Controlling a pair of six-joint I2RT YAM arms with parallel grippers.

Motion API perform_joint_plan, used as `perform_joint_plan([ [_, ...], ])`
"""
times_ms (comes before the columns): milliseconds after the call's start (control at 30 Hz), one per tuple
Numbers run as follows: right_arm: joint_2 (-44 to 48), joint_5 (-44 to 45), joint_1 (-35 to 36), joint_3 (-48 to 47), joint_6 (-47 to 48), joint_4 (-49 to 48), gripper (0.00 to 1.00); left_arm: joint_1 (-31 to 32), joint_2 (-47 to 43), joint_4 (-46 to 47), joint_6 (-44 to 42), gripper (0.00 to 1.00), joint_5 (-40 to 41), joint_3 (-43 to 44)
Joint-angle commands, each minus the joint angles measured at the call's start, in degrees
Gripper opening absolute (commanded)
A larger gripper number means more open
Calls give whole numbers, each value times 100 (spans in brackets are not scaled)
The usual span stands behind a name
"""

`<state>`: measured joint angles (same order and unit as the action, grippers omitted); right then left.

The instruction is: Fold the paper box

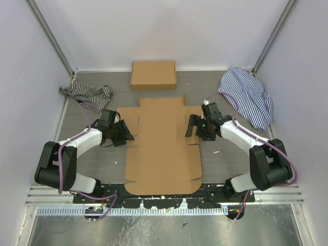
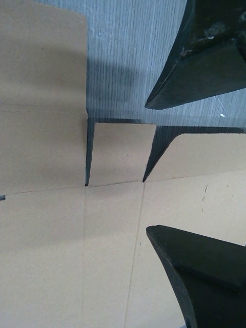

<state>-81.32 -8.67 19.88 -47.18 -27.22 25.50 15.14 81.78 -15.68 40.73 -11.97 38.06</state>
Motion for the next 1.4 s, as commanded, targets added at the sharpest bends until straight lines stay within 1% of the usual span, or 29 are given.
perform_joint_plan([
  [0,-42,84,-9,-10,-81,-201,100,-9,35,-79,-167,59,221,64],
  [267,-164,-61,-3,22,-66,-327,100,-8,238,-35,-319,59,245,64],
  [367,-170,-47,-2,-2,-73,-316,100,-9,304,-233,-452,58,367,213],
  [500,-173,-4,-4,-29,-36,-274,100,-3,153,-522,-637,57,694,342],
  [667,-217,-55,-6,-46,19,-279,100,-4,175,-675,-825,57,763,494],
  [867,-244,-193,-7,-61,59,-311,100,49,352,-192,-737,56,220,359],
  [1067,-235,-298,-1,-48,77,-360,100,198,603,103,-681,55,-19,303],
  [1200,-220,-308,2,-62,68,-353,100,241,674,86,-680,54,-24,316],
  [1367,-170,-313,-1,-81,56,-336,100,253,419,-100,-639,53,-47,360],
])
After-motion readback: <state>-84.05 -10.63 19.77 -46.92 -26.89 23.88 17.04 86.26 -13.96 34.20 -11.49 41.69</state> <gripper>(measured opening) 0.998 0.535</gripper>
